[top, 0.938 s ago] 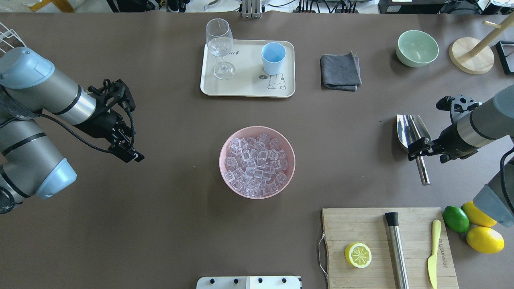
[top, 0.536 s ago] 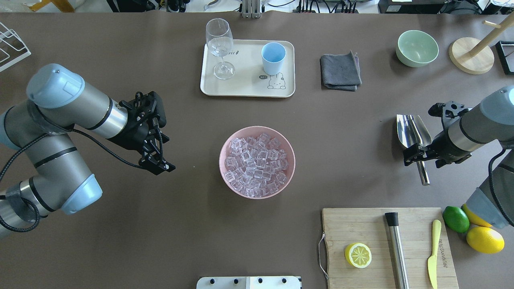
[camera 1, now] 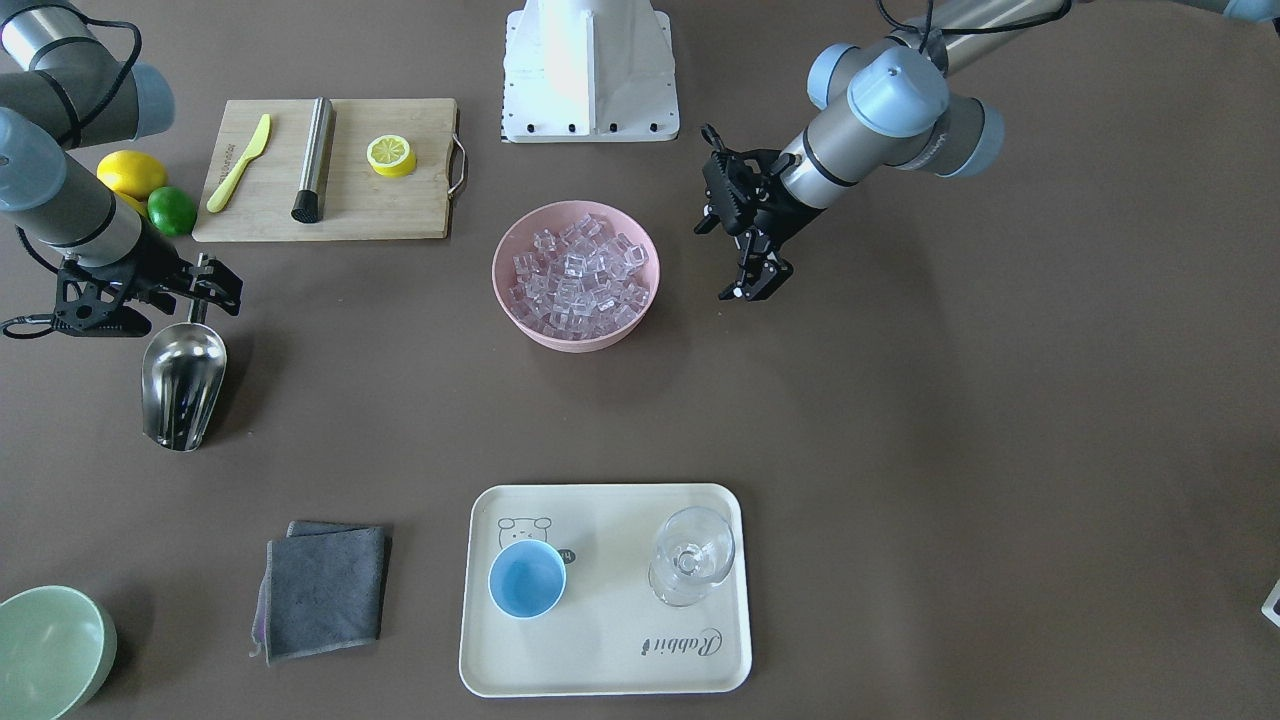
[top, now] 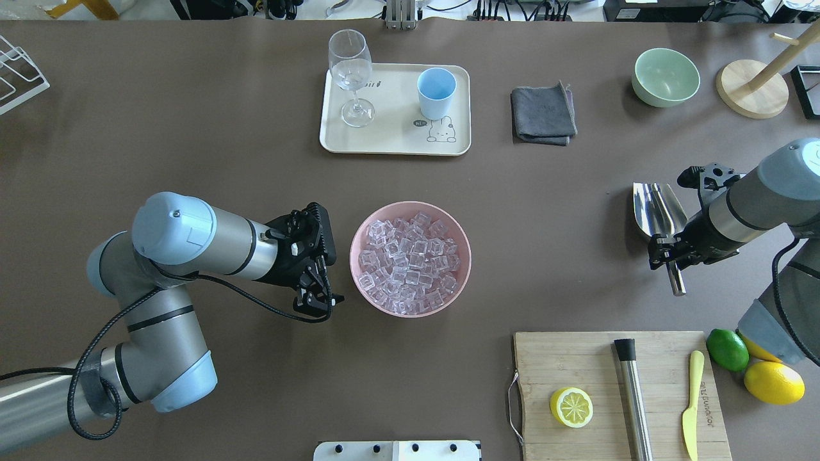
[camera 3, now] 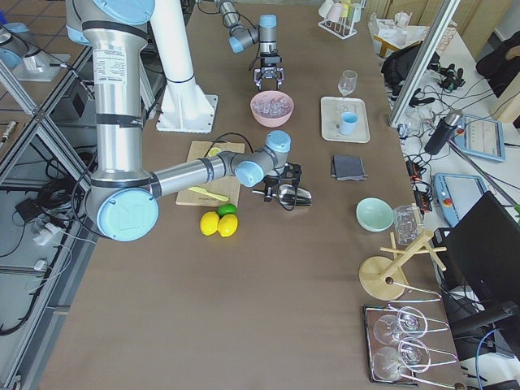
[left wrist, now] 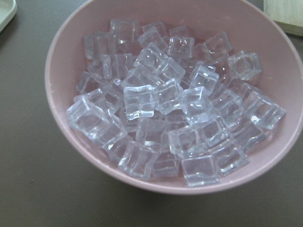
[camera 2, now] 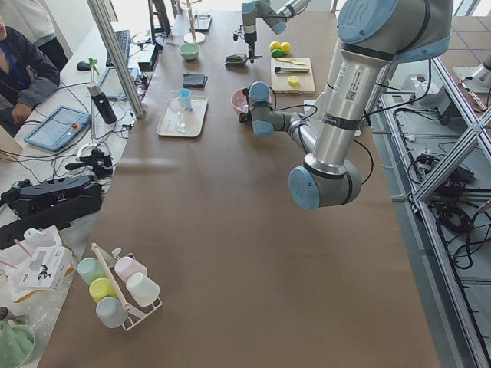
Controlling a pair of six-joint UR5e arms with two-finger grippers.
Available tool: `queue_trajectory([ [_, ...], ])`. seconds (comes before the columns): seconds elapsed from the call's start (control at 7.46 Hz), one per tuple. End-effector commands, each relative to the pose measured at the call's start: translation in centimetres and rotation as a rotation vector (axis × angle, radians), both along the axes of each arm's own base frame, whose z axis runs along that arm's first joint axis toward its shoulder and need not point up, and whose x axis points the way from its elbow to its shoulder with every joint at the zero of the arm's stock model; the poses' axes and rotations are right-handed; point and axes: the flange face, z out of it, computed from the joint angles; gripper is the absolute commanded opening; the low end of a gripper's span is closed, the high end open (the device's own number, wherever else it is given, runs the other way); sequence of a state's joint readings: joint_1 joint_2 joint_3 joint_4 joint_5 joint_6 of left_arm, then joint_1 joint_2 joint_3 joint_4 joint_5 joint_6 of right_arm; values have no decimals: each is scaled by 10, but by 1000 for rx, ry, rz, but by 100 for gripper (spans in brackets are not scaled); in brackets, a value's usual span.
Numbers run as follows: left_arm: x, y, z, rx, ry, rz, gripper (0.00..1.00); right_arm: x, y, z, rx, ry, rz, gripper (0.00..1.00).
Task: Put ice in cup with scoop
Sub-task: 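Close the right gripper on the scoop handle and lift the scoop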
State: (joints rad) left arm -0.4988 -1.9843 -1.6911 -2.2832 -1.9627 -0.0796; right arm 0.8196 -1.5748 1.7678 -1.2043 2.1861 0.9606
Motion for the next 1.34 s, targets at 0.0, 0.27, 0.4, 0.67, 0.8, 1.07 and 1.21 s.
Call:
queue_trajectory([
  [0.0,36,4,2,41,40,27,98,4,6,1,-14,4,-5,0],
  [0.27,28,-15,16,155,12,79,98,16,19,-37,-3,13,-37,0],
  [0.4,22,-28,22,169,4,96,98,24,23,-65,49,48,-102,0],
  [0.67,26,-58,26,213,-9,137,98,40,12,-90,199,43,-163,0],
  [0.8,35,-65,21,214,-7,137,98,28,-2,-115,289,15,-222,0],
  [1.07,37,-63,22,218,1,143,98,19,-12,-153,482,-21,-358,0],
  [1.21,37,-62,22,216,2,144,98,19,-11,-157,568,-29,-434,0],
])
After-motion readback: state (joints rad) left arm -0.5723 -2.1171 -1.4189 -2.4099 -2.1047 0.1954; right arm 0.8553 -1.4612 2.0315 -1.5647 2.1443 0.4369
